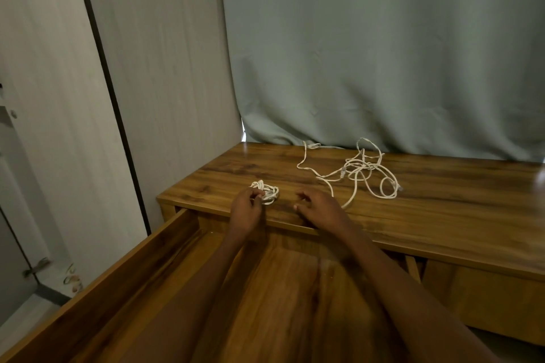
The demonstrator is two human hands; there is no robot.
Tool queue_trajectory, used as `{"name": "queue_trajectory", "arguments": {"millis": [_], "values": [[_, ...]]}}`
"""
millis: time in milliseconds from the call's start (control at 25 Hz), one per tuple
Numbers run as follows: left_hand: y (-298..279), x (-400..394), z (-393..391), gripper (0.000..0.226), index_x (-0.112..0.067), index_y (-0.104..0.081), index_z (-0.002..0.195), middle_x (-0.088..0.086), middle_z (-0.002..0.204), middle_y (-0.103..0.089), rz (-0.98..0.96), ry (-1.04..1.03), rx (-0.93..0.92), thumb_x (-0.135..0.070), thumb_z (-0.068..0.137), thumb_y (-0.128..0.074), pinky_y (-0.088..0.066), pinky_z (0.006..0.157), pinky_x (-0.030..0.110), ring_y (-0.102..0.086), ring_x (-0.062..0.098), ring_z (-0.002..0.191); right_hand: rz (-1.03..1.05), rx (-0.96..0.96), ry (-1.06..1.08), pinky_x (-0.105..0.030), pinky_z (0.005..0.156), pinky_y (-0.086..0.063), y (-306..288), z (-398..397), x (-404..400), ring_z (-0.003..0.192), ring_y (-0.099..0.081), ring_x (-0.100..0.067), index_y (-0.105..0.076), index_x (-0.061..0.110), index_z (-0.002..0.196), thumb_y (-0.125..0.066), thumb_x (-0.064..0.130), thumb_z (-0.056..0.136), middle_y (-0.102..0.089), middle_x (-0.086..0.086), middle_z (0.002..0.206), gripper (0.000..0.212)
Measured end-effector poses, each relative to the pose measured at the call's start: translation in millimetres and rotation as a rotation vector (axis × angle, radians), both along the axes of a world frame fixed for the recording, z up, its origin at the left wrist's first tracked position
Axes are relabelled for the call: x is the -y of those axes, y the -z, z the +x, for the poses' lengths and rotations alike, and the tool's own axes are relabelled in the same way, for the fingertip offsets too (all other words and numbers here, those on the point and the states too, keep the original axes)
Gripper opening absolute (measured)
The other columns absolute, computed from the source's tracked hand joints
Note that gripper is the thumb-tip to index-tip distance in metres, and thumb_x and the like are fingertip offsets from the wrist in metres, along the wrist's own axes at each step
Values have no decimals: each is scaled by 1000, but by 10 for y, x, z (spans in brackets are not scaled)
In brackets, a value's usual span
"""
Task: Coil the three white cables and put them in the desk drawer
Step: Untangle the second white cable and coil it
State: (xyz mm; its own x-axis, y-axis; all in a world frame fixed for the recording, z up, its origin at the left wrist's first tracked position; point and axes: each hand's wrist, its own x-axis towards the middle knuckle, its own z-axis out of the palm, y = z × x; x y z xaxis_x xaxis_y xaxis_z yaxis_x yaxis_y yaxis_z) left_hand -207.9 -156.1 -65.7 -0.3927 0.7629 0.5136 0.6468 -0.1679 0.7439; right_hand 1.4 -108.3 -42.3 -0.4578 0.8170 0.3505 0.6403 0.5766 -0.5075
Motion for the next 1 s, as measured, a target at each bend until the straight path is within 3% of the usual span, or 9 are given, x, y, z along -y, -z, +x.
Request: {"name": "queue_trajectory", "arguments": {"millis": [200, 400, 520, 600, 680, 760, 880, 1000], "values": [[-9, 134, 162, 16, -13, -69, 108, 0, 110, -70, 83, 0, 21, -14, 98, -56, -48, 87, 27, -63, 14, 102, 56, -60, -25, -27, 88, -47, -11, 65, 143, 113, -63, -15, -66, 19, 128, -61, 32, 98, -69, -2, 126, 34], [-86, 126, 567, 19, -13, -69, 109, -3, 101, -70, 112, 144, 11, -20, 101, -53, -48, 76, 24, -63, 8, 93, 320, -415, 139, -23, 69, -49, -107, 440, 287, 82, -62, -3, -72, 26, 112, -58, 24, 100, -72, 13, 99, 20], [-183, 23, 902, 20, -14, -69, 111, -3, 104, -70, 92, 220, -51, -20, 100, -54, -48, 79, 26, -62, 10, 94, 412, -504, 292, -27, 73, -50, -123, 827, 189, 94, -62, -8, -70, 27, 113, -55, 17, 97, -68, 12, 111, 24], [-209, -61, 1116, 19, -15, -69, 111, -3, 107, -69, 80, 258, -86, -16, 99, -54, -47, 82, 27, -62, 11, 97, 398, -346, 347, -34, 85, -51, -67, 1105, 46, 113, -59, -18, -66, 26, 123, -54, 13, 92, -62, 3, 125, 36], [-207, -147, 1258, 22, -16, -68, 110, 0, 110, -70, 70, 268, -75, -8, 97, -52, -50, 88, 31, -64, 14, 101, 391, -56, 306, -42, 100, -48, -13, 1262, -46, 128, -51, -25, -59, 27, 137, -51, 19, 89, -54, -3, 141, 49], [-210, -201, 1338, 29, -14, -67, 110, 1, 110, -70, 67, 269, -65, 0, 93, -50, -51, 91, 34, -64, 15, 103, 410, 184, 237, -46, 107, -39, 22, 1273, -93, 135, -44, -27, -57, 31, 138, -52, 28, 93, -51, -4, 147, 45], [-249, -233, 1361, 35, -16, -66, 112, 0, 112, -68, 52, 257, -78, 5, 91, -48, -49, 93, 29, -62, 13, 106, 436, 286, 150, -39, 95, -45, -16, 1234, -110, 120, -56, -21, -69, 34, 119, -55, 32, 96, -65, 4, 125, 27], [-249, -268, 1272, 40, -17, -66, 115, 0, 118, -66, 30, 233, -124, 6, 89, -47, -47, 94, 27, -60, 14, 111, 383, 225, 112, -35, 83, -50, -34, 1311, -82, 106, -60, -13, -71, 35, 107, -53, 39, 95, -70, 10, 110, 22]]}}
